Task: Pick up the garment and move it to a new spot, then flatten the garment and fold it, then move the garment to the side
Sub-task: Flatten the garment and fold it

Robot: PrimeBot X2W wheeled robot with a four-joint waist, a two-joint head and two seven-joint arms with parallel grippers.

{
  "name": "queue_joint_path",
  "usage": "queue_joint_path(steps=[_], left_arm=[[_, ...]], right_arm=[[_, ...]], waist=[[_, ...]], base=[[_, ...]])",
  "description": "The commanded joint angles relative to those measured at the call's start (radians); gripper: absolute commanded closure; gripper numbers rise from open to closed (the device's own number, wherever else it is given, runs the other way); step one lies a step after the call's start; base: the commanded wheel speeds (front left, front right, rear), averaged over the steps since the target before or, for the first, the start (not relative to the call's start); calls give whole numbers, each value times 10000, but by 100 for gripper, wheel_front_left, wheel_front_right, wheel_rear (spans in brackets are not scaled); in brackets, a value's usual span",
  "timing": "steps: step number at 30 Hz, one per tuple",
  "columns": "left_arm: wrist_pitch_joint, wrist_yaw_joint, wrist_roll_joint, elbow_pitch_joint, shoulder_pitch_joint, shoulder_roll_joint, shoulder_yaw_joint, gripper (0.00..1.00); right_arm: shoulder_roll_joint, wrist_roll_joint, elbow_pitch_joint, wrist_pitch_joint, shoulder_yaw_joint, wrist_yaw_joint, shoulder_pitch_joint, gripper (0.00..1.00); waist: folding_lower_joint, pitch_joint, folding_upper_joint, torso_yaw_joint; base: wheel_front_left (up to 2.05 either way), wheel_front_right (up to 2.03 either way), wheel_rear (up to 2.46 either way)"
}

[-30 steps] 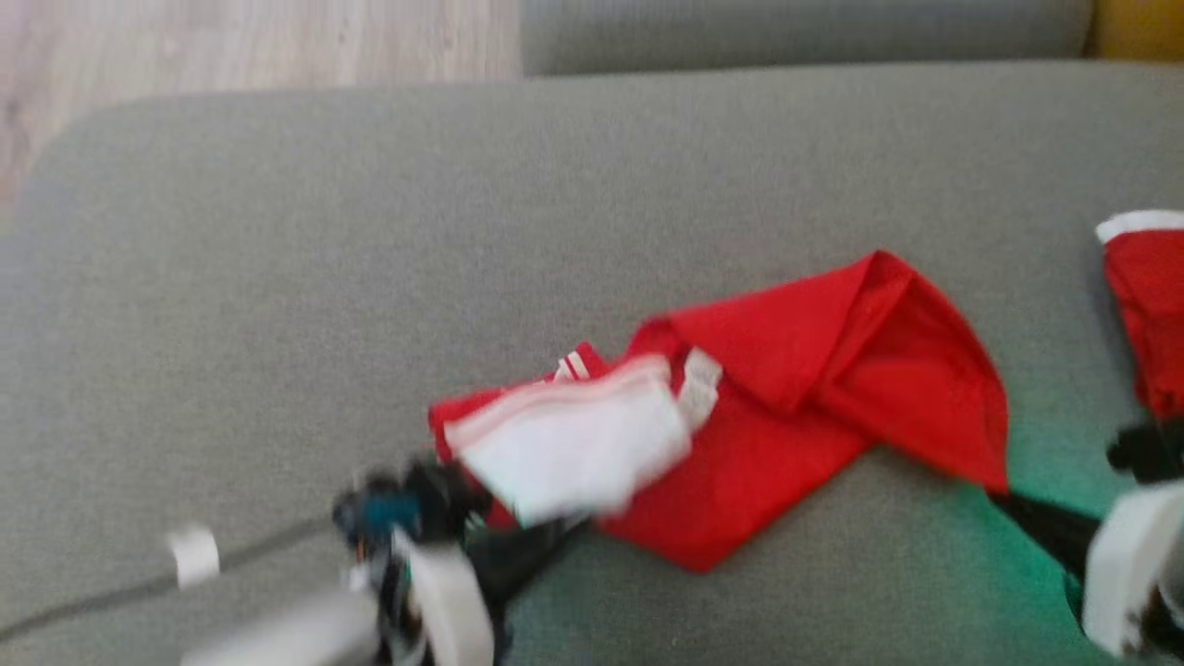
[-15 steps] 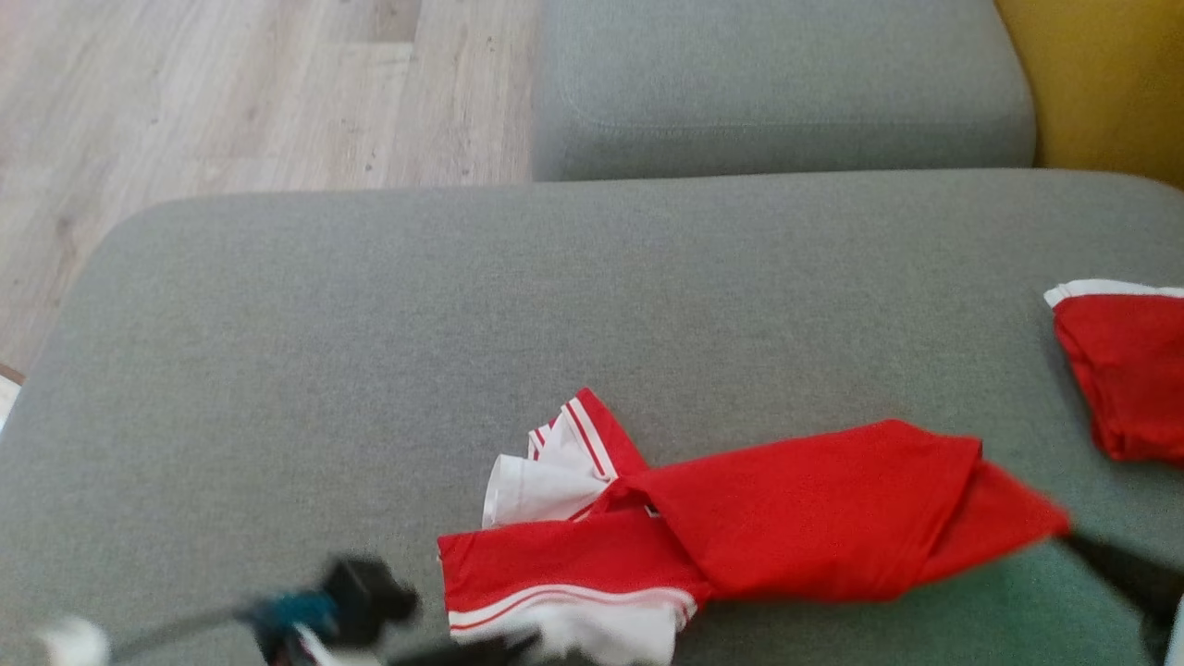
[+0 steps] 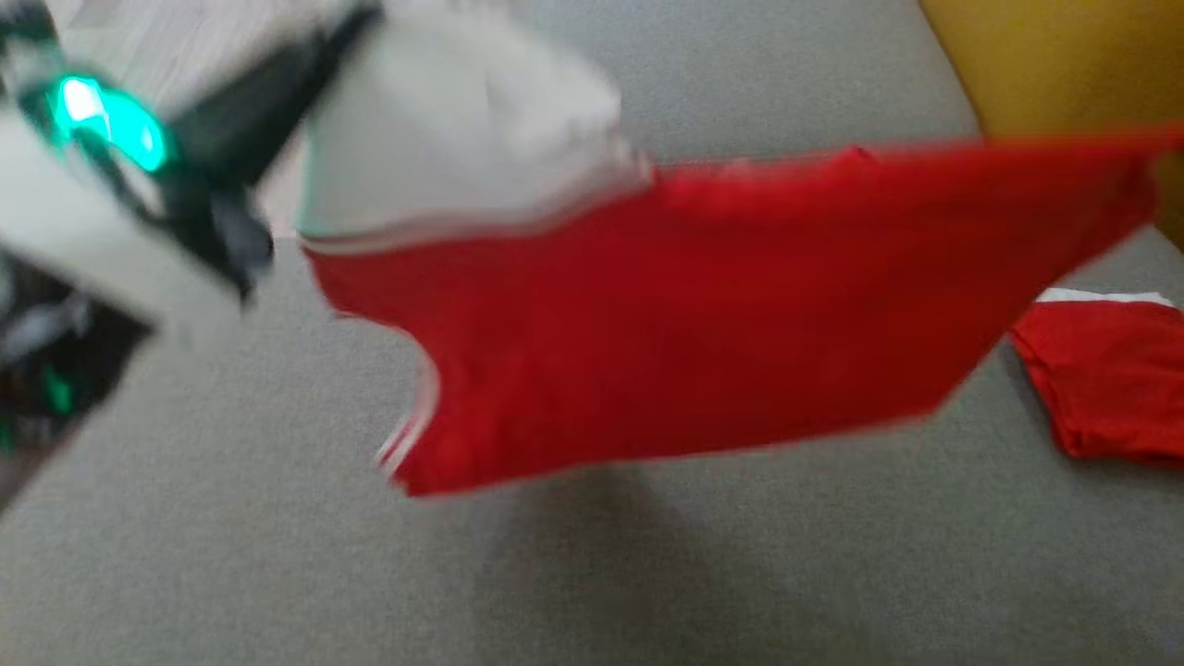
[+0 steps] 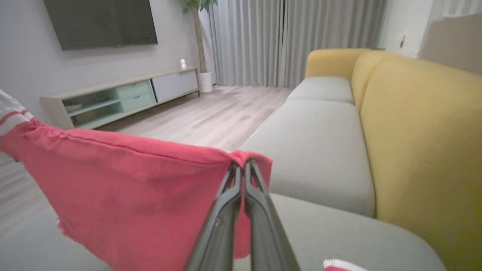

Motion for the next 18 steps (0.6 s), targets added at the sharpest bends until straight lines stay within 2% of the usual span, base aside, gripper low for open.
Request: queue_joint_path(steps=[1,4,9,14,18], left_arm=[[40,-70,86,248,-750,61,660,100],[125,-126,694,1629,-1788,-517,474,100],[-290,-143,2125,3860,-3384,-1323,-222,100],[-927,-145,3371,5875,-5207,-1944,-939,100],[-2059,-134,4743,7734,-6764,-2606,-1151,100]], right_arm=[[-93,-154,-15,135,-121,-7,-545,100],[947,-583,661,585,135,-7,-1989,100],[2482,-1559,2445,845,668,-7,-4418,100],[3304,-2515,4061,672,1287,-7,-6648,100],[3878,-3332,5391,-284,1476,-7,-8430,100]], waist=[[1,43,0,-57],[1,201,0,-161],[1,841,0,-243],[1,2233,0,-255],[1,3639,0,-289]], base=[[0,0,0],[0,0,0],[0,0,0],[0,0,0],[0,0,0]])
